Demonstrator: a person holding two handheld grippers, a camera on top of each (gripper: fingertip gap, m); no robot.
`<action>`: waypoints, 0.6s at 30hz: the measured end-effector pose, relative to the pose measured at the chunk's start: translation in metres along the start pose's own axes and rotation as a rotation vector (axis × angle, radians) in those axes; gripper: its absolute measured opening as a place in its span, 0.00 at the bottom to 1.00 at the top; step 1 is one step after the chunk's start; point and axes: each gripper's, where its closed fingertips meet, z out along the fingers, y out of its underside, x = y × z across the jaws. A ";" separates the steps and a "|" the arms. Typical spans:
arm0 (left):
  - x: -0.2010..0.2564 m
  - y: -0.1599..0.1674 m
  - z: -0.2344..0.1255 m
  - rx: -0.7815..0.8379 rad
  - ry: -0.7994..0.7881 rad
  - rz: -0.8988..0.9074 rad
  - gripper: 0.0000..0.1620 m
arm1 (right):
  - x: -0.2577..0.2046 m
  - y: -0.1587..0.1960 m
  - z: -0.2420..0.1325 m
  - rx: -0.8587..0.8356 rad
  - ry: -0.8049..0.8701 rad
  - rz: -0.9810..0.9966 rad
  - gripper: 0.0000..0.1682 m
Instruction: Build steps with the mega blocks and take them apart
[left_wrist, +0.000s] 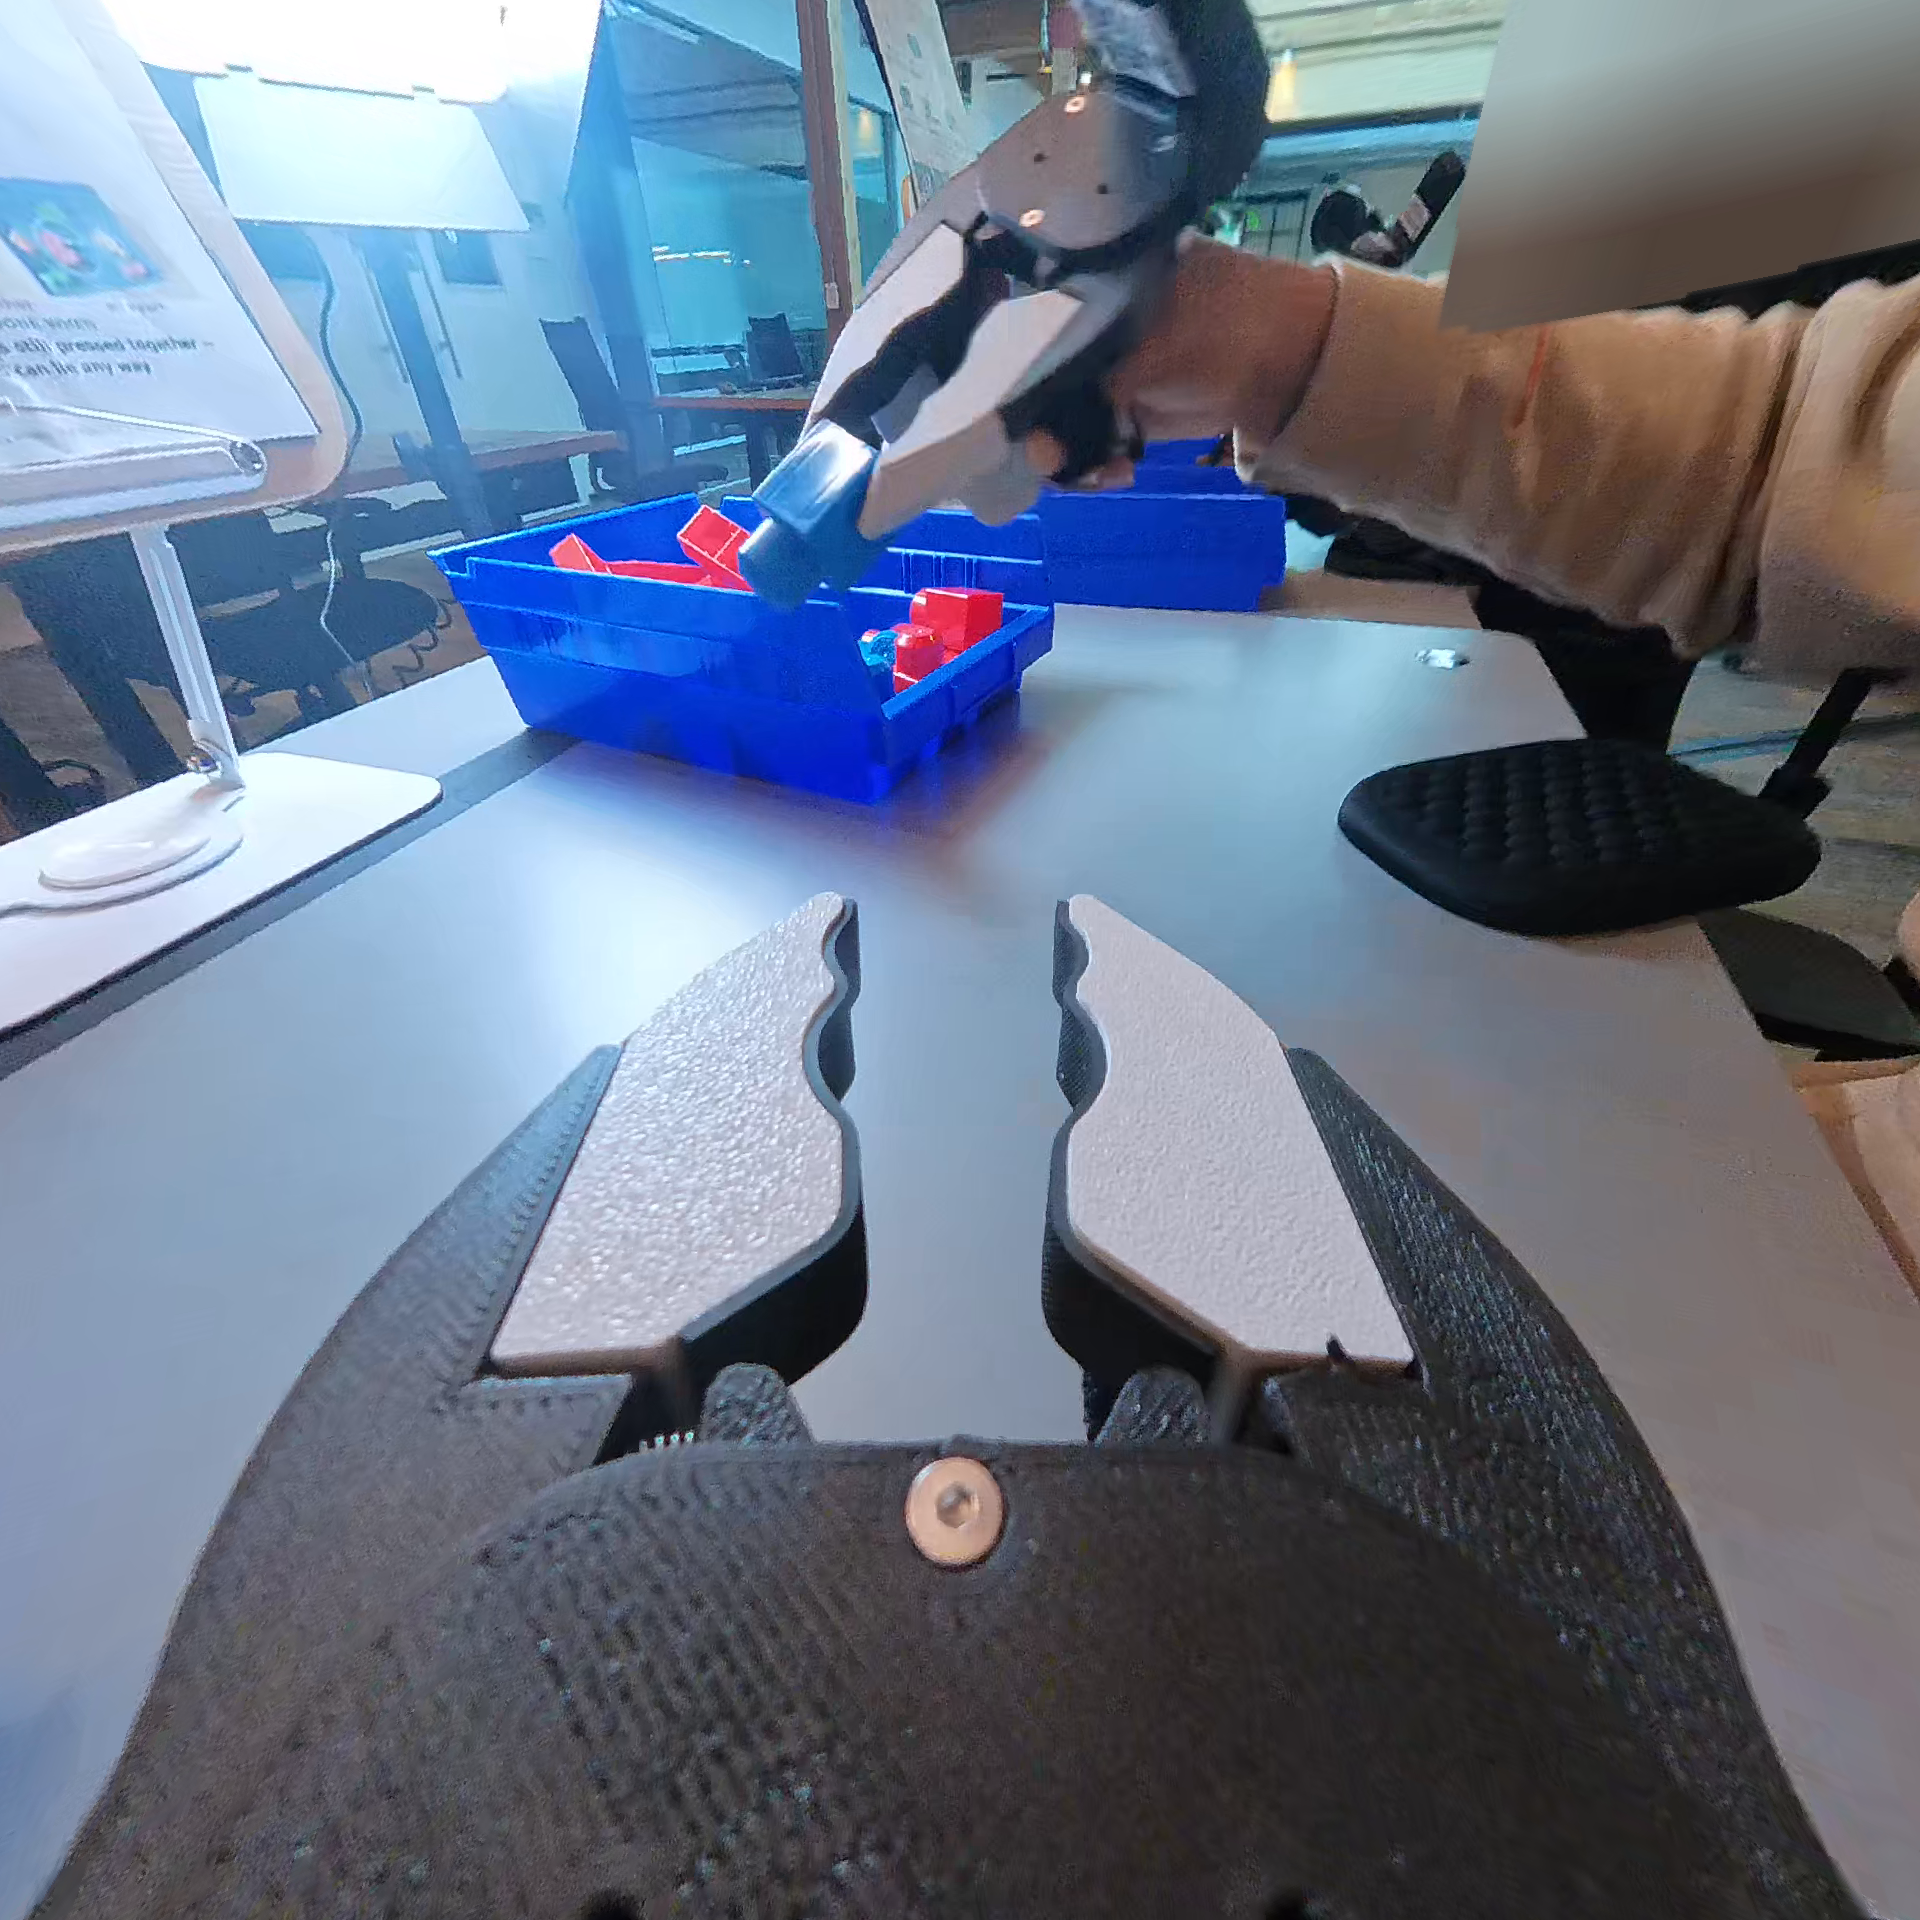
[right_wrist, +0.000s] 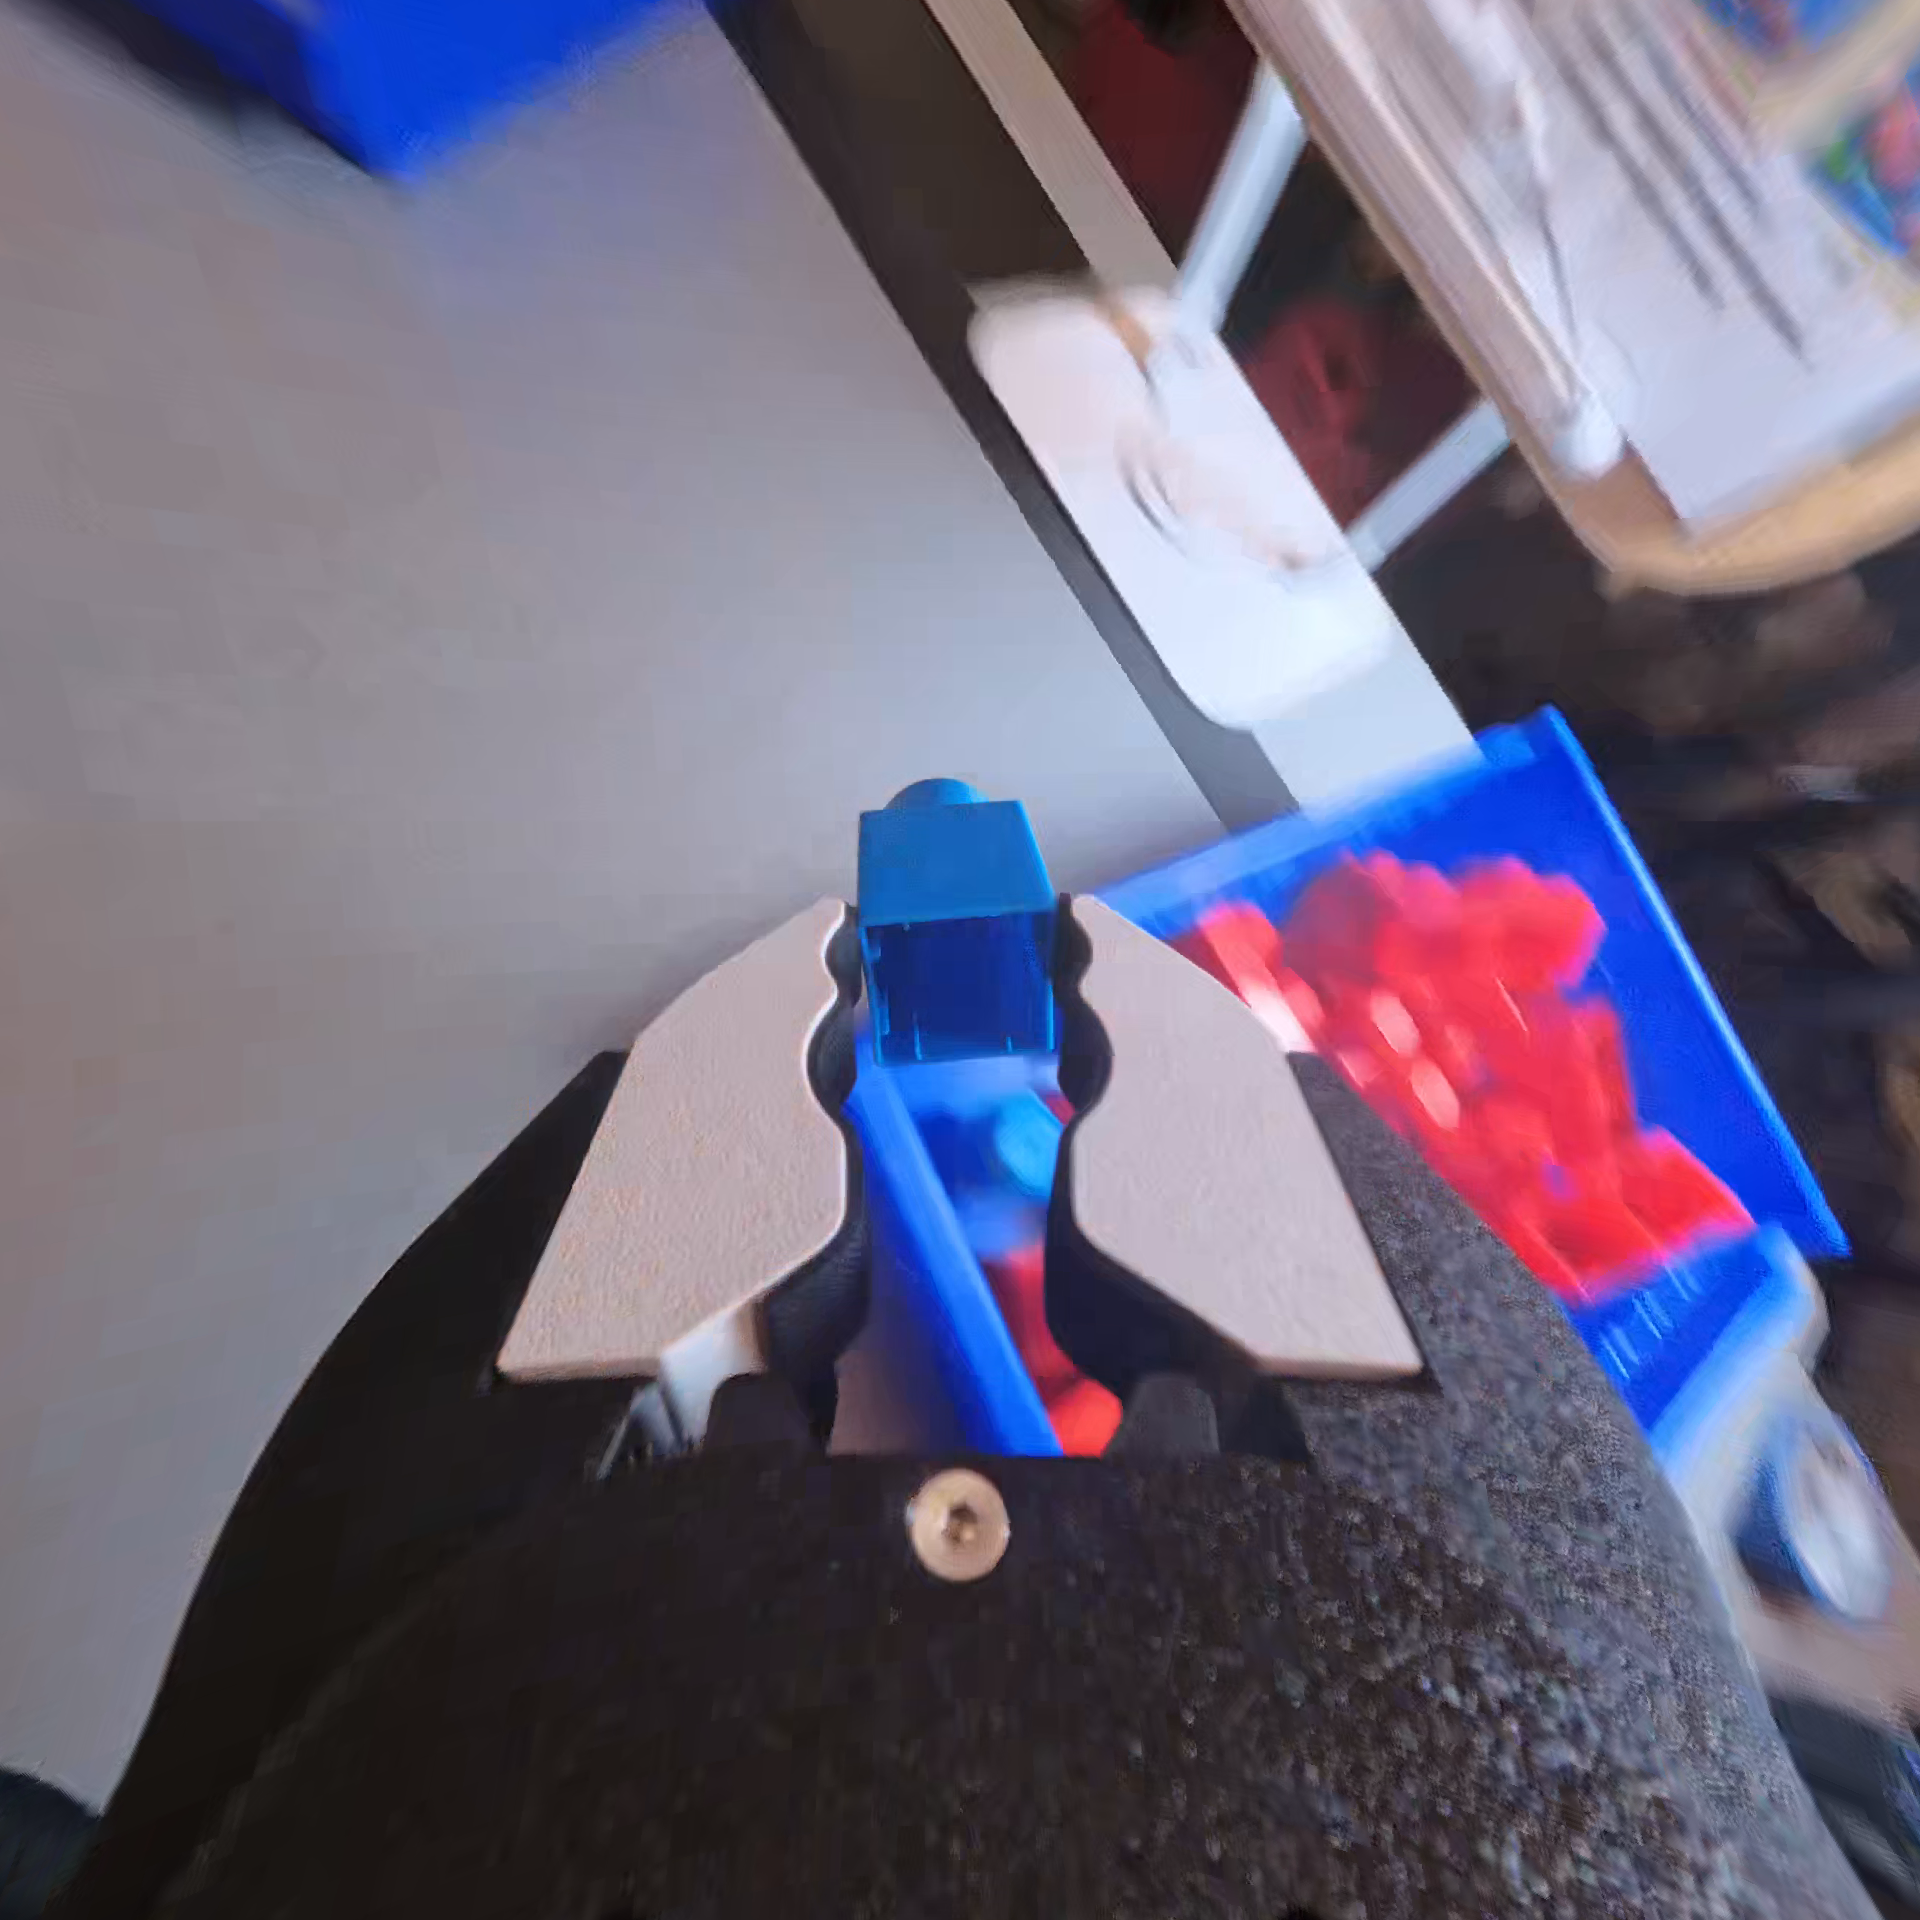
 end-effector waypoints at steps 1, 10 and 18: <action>0.001 0.002 0.001 -0.013 -0.004 0.025 0.22 | 0.028 0.027 -0.004 -0.081 0.083 0.023 0.21; 0.010 0.023 0.012 -0.105 0.014 0.091 0.21 | 0.093 0.110 0.010 -0.183 0.216 0.276 0.21; 0.003 0.026 0.010 -0.116 -0.005 0.092 0.20 | 0.040 0.088 0.045 -0.226 -0.056 0.275 0.29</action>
